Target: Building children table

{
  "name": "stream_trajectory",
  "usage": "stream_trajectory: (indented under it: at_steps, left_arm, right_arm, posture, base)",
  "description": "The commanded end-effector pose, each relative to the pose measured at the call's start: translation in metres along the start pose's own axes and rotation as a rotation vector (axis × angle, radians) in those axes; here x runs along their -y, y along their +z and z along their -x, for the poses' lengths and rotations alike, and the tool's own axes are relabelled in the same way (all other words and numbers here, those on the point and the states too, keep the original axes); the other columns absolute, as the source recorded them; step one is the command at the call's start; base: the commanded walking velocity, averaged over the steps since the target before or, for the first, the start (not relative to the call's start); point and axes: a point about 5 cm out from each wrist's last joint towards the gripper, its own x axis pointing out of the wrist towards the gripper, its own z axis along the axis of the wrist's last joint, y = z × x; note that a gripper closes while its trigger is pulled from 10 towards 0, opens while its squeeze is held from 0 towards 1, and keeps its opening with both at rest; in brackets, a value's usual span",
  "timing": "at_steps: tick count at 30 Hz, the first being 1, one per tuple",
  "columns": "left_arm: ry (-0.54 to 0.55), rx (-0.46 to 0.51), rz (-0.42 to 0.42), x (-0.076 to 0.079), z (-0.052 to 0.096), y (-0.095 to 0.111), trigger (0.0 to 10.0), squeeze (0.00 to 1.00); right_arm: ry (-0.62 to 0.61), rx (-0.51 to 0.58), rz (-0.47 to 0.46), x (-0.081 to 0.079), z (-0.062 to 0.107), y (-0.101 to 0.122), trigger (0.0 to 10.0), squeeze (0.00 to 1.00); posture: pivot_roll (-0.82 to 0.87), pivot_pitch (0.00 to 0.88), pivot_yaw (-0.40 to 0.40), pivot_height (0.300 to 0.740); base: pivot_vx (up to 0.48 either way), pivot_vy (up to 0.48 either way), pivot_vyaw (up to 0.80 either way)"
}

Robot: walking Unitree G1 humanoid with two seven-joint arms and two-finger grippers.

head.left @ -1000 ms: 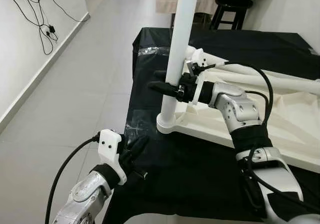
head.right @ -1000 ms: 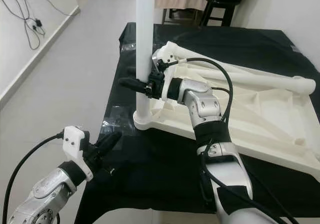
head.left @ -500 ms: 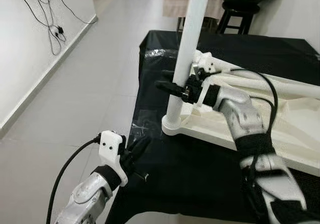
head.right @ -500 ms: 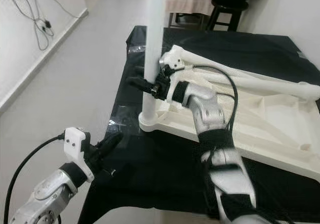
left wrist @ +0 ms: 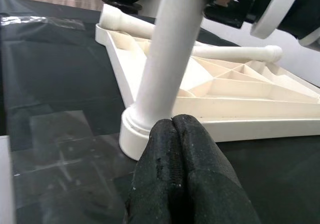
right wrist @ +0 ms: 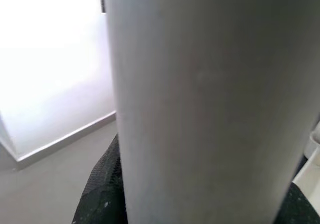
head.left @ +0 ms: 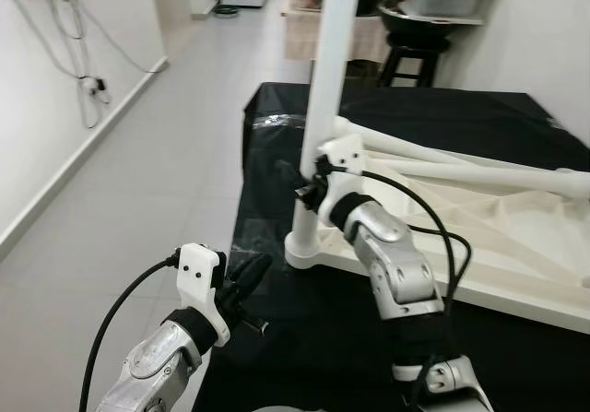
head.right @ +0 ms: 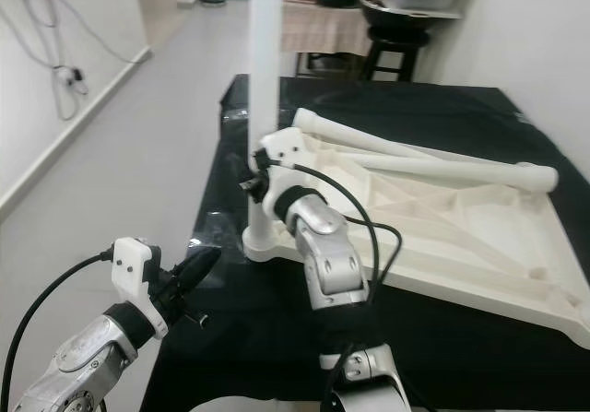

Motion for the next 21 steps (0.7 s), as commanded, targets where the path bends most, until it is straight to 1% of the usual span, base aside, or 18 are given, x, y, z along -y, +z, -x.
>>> stream_trajectory:
  at_steps: [1, 2, 4, 5, 6, 7, 8, 9, 10, 11, 12, 14, 16, 17, 18, 20, 21]
  left_arm:
    - [0.008, -0.016, 0.000, -0.001, 0.002, -0.003, 10.0, 0.00]
    - [0.009, -0.015, 0.000, -0.001, 0.002, -0.003, 10.0, 0.00]
    - [0.009, -0.015, 0.000, -0.001, 0.002, -0.003, 10.0, 0.00]
    - [0.008, -0.015, 0.001, -0.001, 0.001, -0.003, 10.0, 0.00]
    - [0.003, -0.016, 0.007, -0.002, 0.001, -0.003, 10.0, 0.00]
    - [0.003, -0.016, 0.007, -0.002, 0.001, -0.003, 10.0, 0.00]
    - [0.001, -0.016, 0.009, -0.002, 0.000, -0.003, 10.0, 0.00]
    - [0.000, -0.017, 0.010, -0.002, 0.000, -0.003, 10.0, 0.00]
    - [-0.001, -0.017, 0.010, -0.002, 0.000, -0.003, 10.0, 0.00]
    - [-0.001, -0.017, 0.010, -0.002, 0.000, -0.003, 10.0, 0.00]
    - [-0.001, -0.016, 0.010, -0.002, 0.000, -0.003, 10.0, 0.00]
    - [-0.001, -0.016, 0.010, -0.002, 0.000, -0.003, 10.0, 0.00]
    - [-0.002, -0.015, 0.011, 0.000, -0.001, -0.004, 10.0, 0.00]
    - [-0.001, -0.014, 0.011, 0.001, -0.001, -0.004, 10.0, 0.00]
    - [0.000, -0.013, 0.011, 0.002, -0.001, -0.004, 10.0, 0.00]
    - [0.000, -0.013, 0.011, 0.002, -0.001, -0.004, 10.0, 0.00]
    - [0.000, -0.012, 0.011, 0.002, -0.001, -0.004, 10.0, 0.00]
  right_arm:
    - [-0.001, -0.235, -0.047, 0.001, 0.007, -0.053, 10.0, 0.00]
    - [0.030, -0.218, -0.068, -0.002, 0.006, -0.048, 10.0, 1.00]
    - [0.030, -0.218, -0.068, -0.002, 0.006, -0.048, 10.0, 1.00]
    - [0.050, -0.207, -0.077, -0.007, 0.006, -0.042, 10.0, 1.00]
    - [0.212, -0.096, -0.103, 0.000, -0.001, -0.018, 10.0, 0.00]
    - [0.212, -0.096, -0.103, 0.000, -0.001, -0.018, 10.0, 0.00]
    - [0.315, -0.033, -0.090, 0.005, -0.002, -0.005, 10.0, 0.00]
    - [0.380, 0.007, -0.077, 0.009, -0.002, 0.002, 10.0, 0.00]
    - [0.411, 0.022, -0.068, 0.011, -0.001, 0.005, 10.0, 0.00]
    - [0.411, 0.022, -0.068, 0.011, -0.001, 0.005, 10.0, 0.00]
    - [0.497, 0.029, -0.058, 0.016, 0.000, 0.010, 10.0, 0.00]
    - [0.497, 0.029, -0.058, 0.016, 0.000, 0.010, 10.0, 0.00]
    - [0.641, -0.001, -0.053, 0.030, 0.002, 0.015, 10.0, 0.00]
    - [0.697, -0.025, -0.055, 0.036, 0.002, 0.015, 10.0, 0.00]
    - [0.738, -0.046, -0.058, 0.039, 0.003, 0.014, 10.0, 0.00]
    - [0.738, -0.046, -0.058, 0.039, 0.003, 0.014, 10.0, 0.00]
    - [0.767, -0.062, -0.066, 0.041, 0.004, 0.012, 9.8, 0.00]
  posture:
    - [0.05, 0.094, -0.044, 0.740]
    - [0.05, 0.093, -0.045, 0.740]
    - [0.05, 0.093, -0.045, 0.740]
    - [0.05, 0.092, -0.045, 0.740]
    - [0.04, 0.089, -0.045, 0.740]
    - [0.04, 0.089, -0.045, 0.740]
    - [0.05, 0.086, -0.044, 0.740]
    - [0.05, 0.086, -0.044, 0.740]
    - [0.05, 0.086, -0.044, 0.740]
    - [0.05, 0.086, -0.044, 0.740]
    - [0.05, 0.082, -0.047, 0.740]
    - [0.05, 0.082, -0.047, 0.740]
    - [0.06, 0.081, -0.056, 0.740]
    - [0.06, 0.081, -0.058, 0.740]
    - [0.06, 0.082, -0.060, 0.740]
    - [0.06, 0.082, -0.060, 0.740]
    - [0.06, 0.082, -0.060, 0.740]
  base:
    - [0.000, 0.000, 0.00]
    - [0.000, 0.000, 0.00]
    - [0.000, 0.000, 0.00]
    - [0.000, 0.000, 0.00]
    - [0.000, 0.000, 0.00]
    - [0.000, 0.000, 0.00]
    - [0.000, 0.000, 0.00]
    - [0.000, 0.000, 0.00]
    - [0.000, 0.000, 0.00]
    - [0.000, 0.000, 0.00]
    - [0.000, 0.000, 0.00]
    - [0.000, 0.000, 0.00]
    - [0.000, 0.000, 0.00]
    - [0.000, 0.000, 0.00]
    - [0.000, 0.000, 0.00]
    - [0.000, 0.000, 0.00]
    - [0.000, 0.000, 0.00]
